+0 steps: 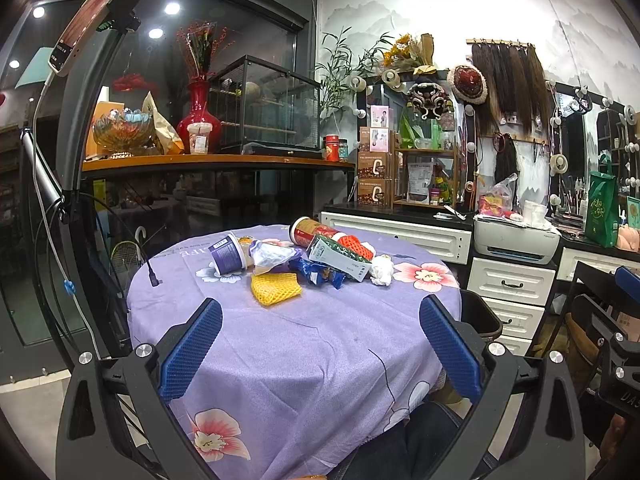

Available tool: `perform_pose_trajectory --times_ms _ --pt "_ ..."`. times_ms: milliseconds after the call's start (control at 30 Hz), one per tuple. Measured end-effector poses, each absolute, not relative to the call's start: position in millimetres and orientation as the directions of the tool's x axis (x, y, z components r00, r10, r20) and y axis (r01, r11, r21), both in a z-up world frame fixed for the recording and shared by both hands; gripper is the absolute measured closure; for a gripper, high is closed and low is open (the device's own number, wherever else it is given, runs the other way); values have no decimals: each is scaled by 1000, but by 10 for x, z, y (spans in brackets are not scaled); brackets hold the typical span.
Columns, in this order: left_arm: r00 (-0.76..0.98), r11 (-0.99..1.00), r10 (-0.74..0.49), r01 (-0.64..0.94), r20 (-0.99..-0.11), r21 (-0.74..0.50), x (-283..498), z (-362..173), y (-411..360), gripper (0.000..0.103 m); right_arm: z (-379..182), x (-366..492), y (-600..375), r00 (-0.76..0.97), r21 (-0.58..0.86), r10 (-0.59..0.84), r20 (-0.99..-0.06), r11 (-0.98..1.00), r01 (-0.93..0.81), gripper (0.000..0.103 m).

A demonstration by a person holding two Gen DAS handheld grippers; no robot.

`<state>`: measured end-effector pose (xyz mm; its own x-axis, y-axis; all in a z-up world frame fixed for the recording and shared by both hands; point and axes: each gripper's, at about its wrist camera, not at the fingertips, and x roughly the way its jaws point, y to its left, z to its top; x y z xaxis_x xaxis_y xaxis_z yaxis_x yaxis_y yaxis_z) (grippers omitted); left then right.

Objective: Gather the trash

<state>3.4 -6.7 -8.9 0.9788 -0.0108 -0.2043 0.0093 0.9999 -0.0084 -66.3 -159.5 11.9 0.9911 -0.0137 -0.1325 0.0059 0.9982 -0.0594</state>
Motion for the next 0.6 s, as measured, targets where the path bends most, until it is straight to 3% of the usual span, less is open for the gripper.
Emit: perform_pose_trajectory --times_ms 600 --pt "979 1000 -9 7 -206 -8 44 -89 -73 5 102 -646 -1594 991 -62 -13 -134 998 5 5"
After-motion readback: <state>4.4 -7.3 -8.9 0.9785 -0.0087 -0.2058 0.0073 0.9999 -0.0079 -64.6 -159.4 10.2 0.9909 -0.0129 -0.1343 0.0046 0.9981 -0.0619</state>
